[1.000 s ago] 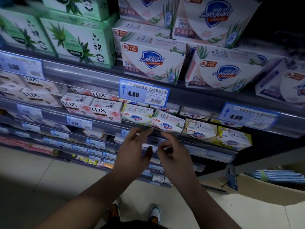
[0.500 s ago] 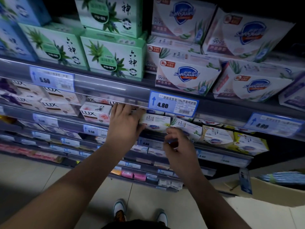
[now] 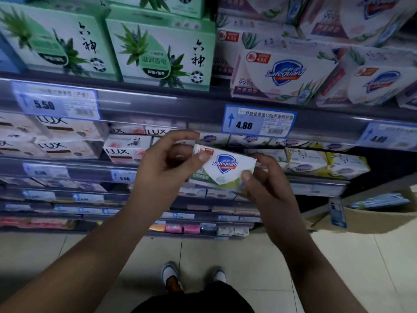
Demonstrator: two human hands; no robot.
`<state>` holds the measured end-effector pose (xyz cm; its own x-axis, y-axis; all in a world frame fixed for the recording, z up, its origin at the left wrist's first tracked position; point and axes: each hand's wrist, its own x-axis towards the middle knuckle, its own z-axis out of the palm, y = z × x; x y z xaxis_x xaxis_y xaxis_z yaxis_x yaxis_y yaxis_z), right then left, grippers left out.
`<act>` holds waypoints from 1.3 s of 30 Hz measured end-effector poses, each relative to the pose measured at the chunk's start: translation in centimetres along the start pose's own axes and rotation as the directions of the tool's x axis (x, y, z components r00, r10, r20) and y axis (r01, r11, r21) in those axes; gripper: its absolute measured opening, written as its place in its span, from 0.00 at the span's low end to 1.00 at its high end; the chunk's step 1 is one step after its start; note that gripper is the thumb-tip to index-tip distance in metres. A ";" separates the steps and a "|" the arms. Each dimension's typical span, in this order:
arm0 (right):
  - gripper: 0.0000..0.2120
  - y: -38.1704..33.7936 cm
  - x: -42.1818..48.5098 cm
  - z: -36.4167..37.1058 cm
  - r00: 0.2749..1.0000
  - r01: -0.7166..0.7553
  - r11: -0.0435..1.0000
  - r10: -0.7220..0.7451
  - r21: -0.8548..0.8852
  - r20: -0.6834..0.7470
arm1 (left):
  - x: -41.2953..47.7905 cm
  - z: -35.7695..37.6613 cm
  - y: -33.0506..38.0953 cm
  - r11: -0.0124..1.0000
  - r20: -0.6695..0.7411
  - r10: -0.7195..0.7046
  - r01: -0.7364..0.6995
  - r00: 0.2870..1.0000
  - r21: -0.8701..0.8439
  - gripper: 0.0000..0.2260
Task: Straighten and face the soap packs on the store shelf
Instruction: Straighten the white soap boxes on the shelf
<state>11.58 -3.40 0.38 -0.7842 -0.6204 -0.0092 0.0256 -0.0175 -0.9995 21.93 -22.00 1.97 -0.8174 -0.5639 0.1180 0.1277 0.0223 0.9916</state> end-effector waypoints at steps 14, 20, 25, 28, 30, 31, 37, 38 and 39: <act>0.14 -1.1 -0.2 0.9 0.954 -0.279 0.941 0.294 0.194 -0.054 | -3.2 -0.5 -0.4 0.923 -0.085 -0.350 0.327 0.933 -0.202 0.17; 0.37 -2.3 0.3 -1.4 0.889 -0.441 0.888 0.413 0.128 0.200 | -3.3 0.7 0.6 0.971 -0.112 -0.235 0.228 0.965 -0.079 0.14; 0.40 -2.8 1.0 -3.0 0.820 -0.499 0.863 0.499 -0.078 0.281 | -3.7 1.2 0.3 0.966 -0.143 -0.238 0.250 0.961 0.067 0.15; 0.39 -2.8 1.3 -3.3 0.759 -0.570 0.821 0.544 -0.040 0.357 | -4.0 1.4 0.1 0.962 -0.121 -0.204 0.222 0.972 0.160 0.16; 0.35 -2.6 1.5 -3.1 0.782 -0.574 0.818 0.537 0.029 0.317 | -4.0 1.3 0.0 0.966 -0.082 -0.209 0.219 0.975 0.139 0.14; 0.29 -2.4 1.5 -3.0 0.811 -0.547 0.835 0.510 0.059 0.287 | -4.0 1.1 0.0 0.970 -0.051 -0.223 0.227 0.973 0.091 0.16; 0.23 -0.8 1.0 -2.1 0.979 -0.120 0.992 0.123 -0.028 0.160 | -3.8 0.1 -0.3 0.931 -0.036 -0.349 0.342 0.936 -0.128 0.21; 0.24 -0.6 0.7 -2.0 0.984 -0.043 0.998 0.050 -0.047 0.171 | -3.8 -0.1 -0.4 0.934 0.002 -0.340 0.338 0.940 -0.117 0.15; 0.23 -0.5 0.5 -2.0 0.982 0.038 0.996 -0.023 -0.080 0.189 | -3.8 -0.3 -0.4 0.940 0.044 -0.322 0.325 0.946 -0.102 0.11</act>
<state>9.92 -2.13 0.81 -0.6533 -0.7569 0.0193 -0.0540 0.0212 -0.9983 25.18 -20.15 1.12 -0.8391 -0.5038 -0.2053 -0.0883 -0.2462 0.9652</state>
